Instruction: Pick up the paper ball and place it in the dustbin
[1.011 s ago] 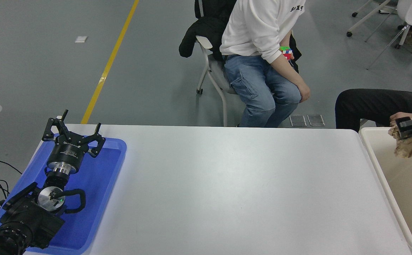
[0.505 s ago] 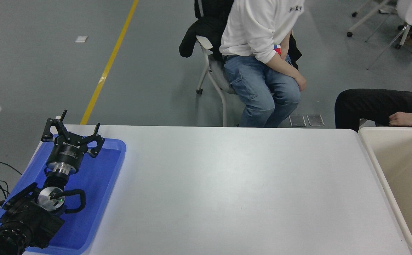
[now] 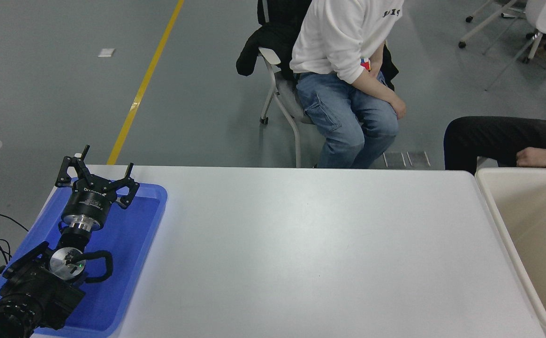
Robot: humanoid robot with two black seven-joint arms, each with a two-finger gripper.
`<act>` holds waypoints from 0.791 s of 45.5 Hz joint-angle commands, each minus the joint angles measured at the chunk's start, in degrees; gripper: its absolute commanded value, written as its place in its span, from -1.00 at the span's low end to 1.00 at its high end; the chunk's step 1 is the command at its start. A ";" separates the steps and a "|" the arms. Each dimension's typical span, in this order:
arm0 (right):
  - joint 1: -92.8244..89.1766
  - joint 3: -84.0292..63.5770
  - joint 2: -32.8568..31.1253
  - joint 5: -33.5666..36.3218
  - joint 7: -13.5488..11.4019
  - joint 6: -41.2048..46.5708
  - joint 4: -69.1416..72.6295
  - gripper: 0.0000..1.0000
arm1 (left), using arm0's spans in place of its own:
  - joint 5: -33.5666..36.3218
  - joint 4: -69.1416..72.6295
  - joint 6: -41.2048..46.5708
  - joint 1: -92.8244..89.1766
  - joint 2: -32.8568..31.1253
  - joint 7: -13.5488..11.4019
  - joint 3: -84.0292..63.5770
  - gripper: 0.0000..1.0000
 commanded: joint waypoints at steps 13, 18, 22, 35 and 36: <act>-27.60 20.11 12.84 8.87 -0.59 -10.96 -16.23 -1.00 | -0.07 0.15 0.00 0.00 0.08 -0.09 -0.07 1.00; -28.65 20.90 14.43 10.64 -0.50 -11.67 -16.23 -1.00 | 0.02 -0.03 0.00 0.00 0.08 -0.09 -0.07 1.00; -28.83 22.75 14.78 10.72 -0.50 -11.67 -16.23 -1.00 | 0.02 0.15 0.00 0.00 0.17 -0.09 -0.07 1.00; -29.18 26.44 16.63 10.81 -0.50 -11.76 -16.32 0.31 | 0.02 -0.03 0.00 0.00 0.17 -0.09 -0.07 1.00; -29.18 27.05 16.63 10.81 -0.50 -11.76 -16.32 0.46 | 0.02 -0.03 0.00 0.00 0.08 -0.09 -0.07 1.00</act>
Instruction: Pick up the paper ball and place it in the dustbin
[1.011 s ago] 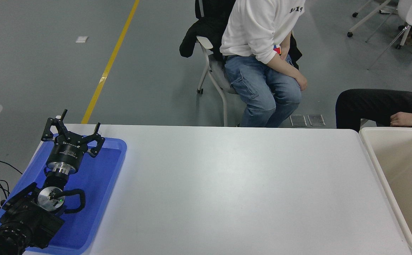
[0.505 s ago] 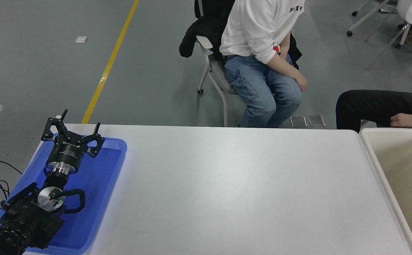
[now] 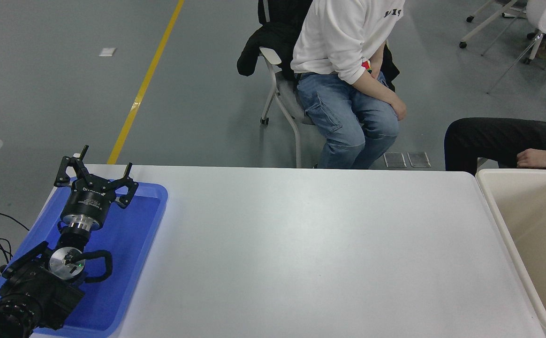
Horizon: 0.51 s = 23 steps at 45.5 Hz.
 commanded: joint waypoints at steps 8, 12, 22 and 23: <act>-1.77 6.11 2.04 0.75 -0.01 -0.40 -0.38 1.00 | 0.02 -0.12 0.00 0.00 0.06 0.07 0.05 1.00; -1.86 6.20 2.13 0.75 -0.01 -0.48 -0.29 1.00 | 0.02 0.06 0.00 0.00 0.06 -0.01 -0.04 1.00; -2.04 7.42 2.13 0.83 0.07 -0.40 -0.02 1.00 | 0.02 0.06 0.00 0.00 0.06 0.08 -0.04 1.00; -2.04 7.69 2.13 0.83 0.16 -0.40 0.06 1.00 | 0.02 0.06 0.00 0.00 0.06 -0.01 0.05 1.00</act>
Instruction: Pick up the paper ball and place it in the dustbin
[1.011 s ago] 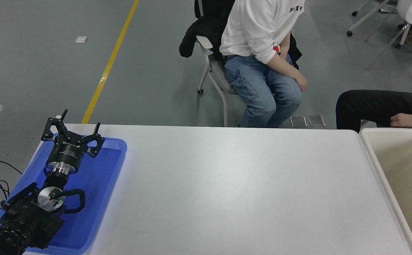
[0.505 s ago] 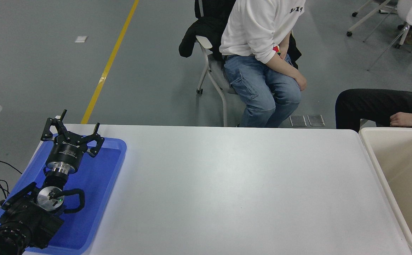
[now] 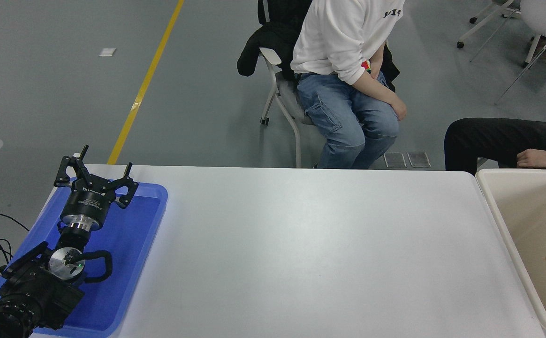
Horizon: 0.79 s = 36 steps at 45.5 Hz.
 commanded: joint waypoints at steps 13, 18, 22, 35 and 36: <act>3.08 21.37 0.21 2.51 0.70 0.10 1.74 1.00 | -0.07 -0.10 0.00 0.00 -0.04 0.07 0.04 1.00; 3.53 38.16 -0.67 3.48 0.70 0.19 7.35 1.00 | 0.02 0.08 0.00 0.00 0.04 0.07 0.04 1.00; 2.13 48.71 -2.24 3.57 0.70 0.45 14.12 1.00 | 0.02 0.08 0.00 0.09 0.04 0.07 -0.05 1.00; -4.82 69.12 0.03 16.11 0.62 1.07 30.12 1.00 | 0.02 0.08 0.00 0.09 0.04 0.07 -0.05 1.00; -4.91 69.39 0.38 19.01 0.61 1.33 31.00 1.00 | 0.02 0.08 0.00 0.09 0.04 0.07 0.04 1.00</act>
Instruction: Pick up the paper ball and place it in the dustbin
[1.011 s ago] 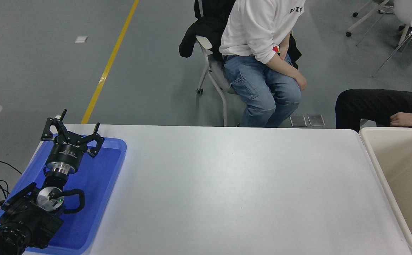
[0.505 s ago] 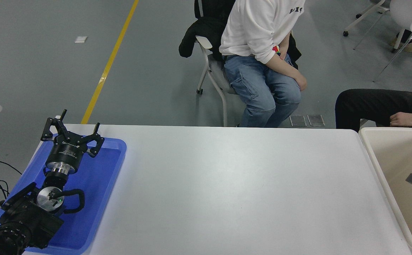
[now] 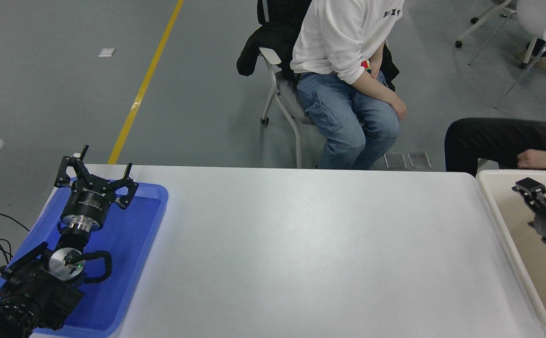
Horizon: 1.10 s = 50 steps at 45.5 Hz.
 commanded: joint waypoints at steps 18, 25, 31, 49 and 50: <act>-9.31 15.87 9.66 33.58 -0.06 16.40 13.39 1.00 | -0.02 -0.14 0.00 0.01 0.01 0.00 0.02 1.00; -11.60 15.78 11.50 34.20 0.03 22.74 12.77 1.00 | -0.02 -0.14 0.00 0.01 -0.08 0.00 0.02 1.00; -12.65 15.95 11.86 34.20 0.03 23.80 11.89 1.00 | -0.02 0.04 0.00 0.10 -0.08 0.00 0.02 1.00; -14.06 16.04 11.86 34.20 0.03 25.73 8.81 1.00 | -0.02 -0.14 0.00 0.01 0.01 0.00 -0.07 1.00; -14.06 16.04 11.86 34.20 0.03 25.82 8.73 1.00 | -0.02 0.04 0.00 0.01 -0.08 -0.09 0.02 1.00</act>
